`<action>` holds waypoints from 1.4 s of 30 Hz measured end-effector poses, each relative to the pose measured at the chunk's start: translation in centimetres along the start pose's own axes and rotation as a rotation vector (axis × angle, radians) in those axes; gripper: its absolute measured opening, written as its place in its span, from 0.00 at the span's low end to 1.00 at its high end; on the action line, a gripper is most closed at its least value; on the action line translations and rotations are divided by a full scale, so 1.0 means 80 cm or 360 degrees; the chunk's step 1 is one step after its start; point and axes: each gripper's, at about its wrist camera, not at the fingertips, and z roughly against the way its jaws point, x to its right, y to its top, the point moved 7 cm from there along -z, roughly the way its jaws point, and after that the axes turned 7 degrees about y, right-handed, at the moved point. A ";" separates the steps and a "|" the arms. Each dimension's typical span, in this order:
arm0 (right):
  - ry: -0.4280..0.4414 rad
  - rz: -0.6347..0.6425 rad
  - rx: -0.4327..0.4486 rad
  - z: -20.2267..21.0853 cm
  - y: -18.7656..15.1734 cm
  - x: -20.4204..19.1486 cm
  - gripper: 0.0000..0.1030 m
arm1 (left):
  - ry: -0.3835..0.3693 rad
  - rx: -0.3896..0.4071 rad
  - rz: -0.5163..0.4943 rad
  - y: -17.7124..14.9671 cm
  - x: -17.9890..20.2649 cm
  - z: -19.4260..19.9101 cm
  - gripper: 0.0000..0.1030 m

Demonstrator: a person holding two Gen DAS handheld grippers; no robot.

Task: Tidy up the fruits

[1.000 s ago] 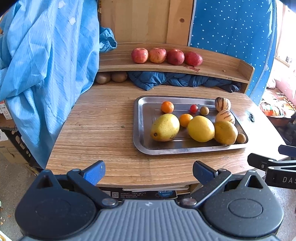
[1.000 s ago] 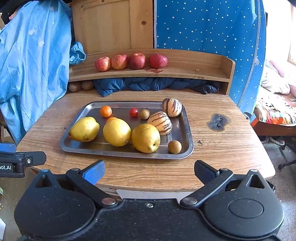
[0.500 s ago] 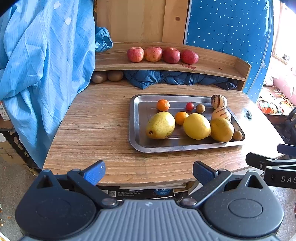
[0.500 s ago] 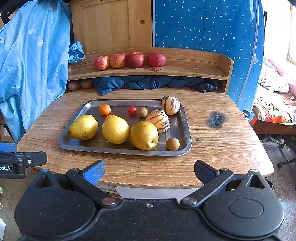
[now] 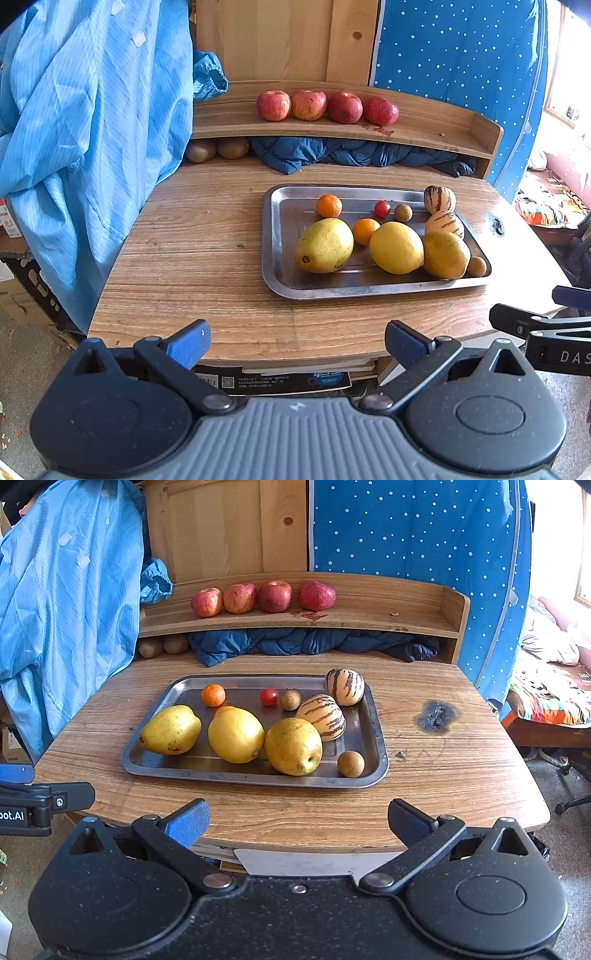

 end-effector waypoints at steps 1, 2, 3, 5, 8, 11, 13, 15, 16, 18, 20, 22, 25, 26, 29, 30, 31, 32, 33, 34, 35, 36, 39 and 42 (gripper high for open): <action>0.0000 0.0000 0.0001 0.000 0.000 0.000 0.99 | -0.0001 0.0000 0.0000 0.000 0.000 0.000 0.99; 0.0001 0.0001 0.0002 0.000 0.000 0.000 0.99 | -0.0001 0.0000 -0.0001 0.000 0.000 0.000 0.99; 0.0000 0.0001 0.0002 -0.001 0.000 -0.001 0.99 | 0.0001 0.0000 0.0001 0.000 0.000 0.000 0.99; 0.0000 0.0001 0.0001 -0.001 0.000 -0.001 0.99 | 0.0001 0.0000 0.0003 0.000 0.000 0.000 0.99; -0.0003 0.0000 0.0002 -0.001 0.000 -0.001 0.99 | 0.0001 -0.0001 0.0004 0.001 0.000 0.001 0.99; -0.0004 -0.0001 0.0003 0.000 0.000 -0.001 0.99 | -0.0002 0.0000 0.0001 0.000 0.000 0.001 0.99; -0.0004 -0.0001 0.0003 0.000 0.000 -0.002 0.99 | -0.0003 0.0000 0.0000 0.000 0.000 0.001 0.99; -0.0004 -0.0001 0.0003 0.000 0.000 -0.002 0.99 | -0.0003 -0.0001 0.0001 0.000 0.000 0.001 0.99; -0.0004 -0.0002 0.0003 0.000 0.000 -0.002 0.99 | -0.0003 -0.0002 0.0002 0.000 -0.001 0.001 0.99; -0.0004 -0.0002 0.0004 0.000 0.000 -0.002 0.99 | -0.0004 -0.0003 0.0002 0.000 -0.001 0.000 0.99; -0.0004 -0.0002 0.0002 0.000 0.000 -0.002 0.99 | -0.0004 -0.0004 0.0002 0.001 -0.001 0.000 0.99; -0.0003 -0.0002 0.0002 -0.001 0.000 -0.003 0.99 | -0.0004 -0.0006 0.0001 0.001 -0.002 0.000 0.99; -0.0004 -0.0003 0.0001 -0.001 0.000 -0.004 0.99 | -0.0003 -0.0006 0.0003 0.001 -0.003 -0.001 0.99; -0.0004 -0.0003 0.0001 -0.001 0.000 -0.004 0.99 | -0.0003 -0.0007 0.0004 0.001 -0.004 -0.001 0.99; -0.0005 -0.0004 0.0001 -0.001 0.000 -0.004 0.99 | -0.0004 -0.0009 0.0006 0.001 -0.006 -0.002 0.99; -0.0006 -0.0004 0.0001 -0.001 0.001 -0.003 0.99 | -0.0004 -0.0009 0.0006 0.001 -0.006 -0.002 0.99; -0.0006 -0.0004 0.0001 -0.001 0.001 -0.003 0.99 | -0.0004 -0.0009 0.0007 0.001 -0.006 -0.002 0.99; -0.0005 -0.0004 0.0001 -0.001 0.001 -0.003 0.99 | -0.0005 -0.0009 0.0007 0.002 -0.006 -0.002 0.99; -0.0005 -0.0004 0.0001 -0.001 0.001 -0.003 0.99 | -0.0006 -0.0009 0.0007 0.002 -0.006 -0.002 0.99; -0.0005 -0.0003 0.0000 -0.001 0.000 -0.003 0.99 | -0.0006 -0.0009 0.0007 0.002 -0.006 -0.002 0.99; -0.0005 -0.0003 0.0000 -0.001 0.000 -0.004 0.99 | -0.0006 -0.0009 0.0008 0.002 -0.006 -0.002 0.99; -0.0005 -0.0003 0.0000 -0.002 -0.001 -0.004 0.99 | -0.0007 -0.0009 0.0008 0.002 -0.007 -0.002 0.99; -0.0007 -0.0003 0.0000 -0.002 -0.001 -0.006 0.99 | -0.0005 -0.0008 0.0009 0.002 -0.006 -0.002 0.99; -0.0005 -0.0002 -0.0001 -0.002 -0.001 -0.005 0.99 | -0.0005 -0.0010 0.0010 0.003 -0.006 -0.002 0.99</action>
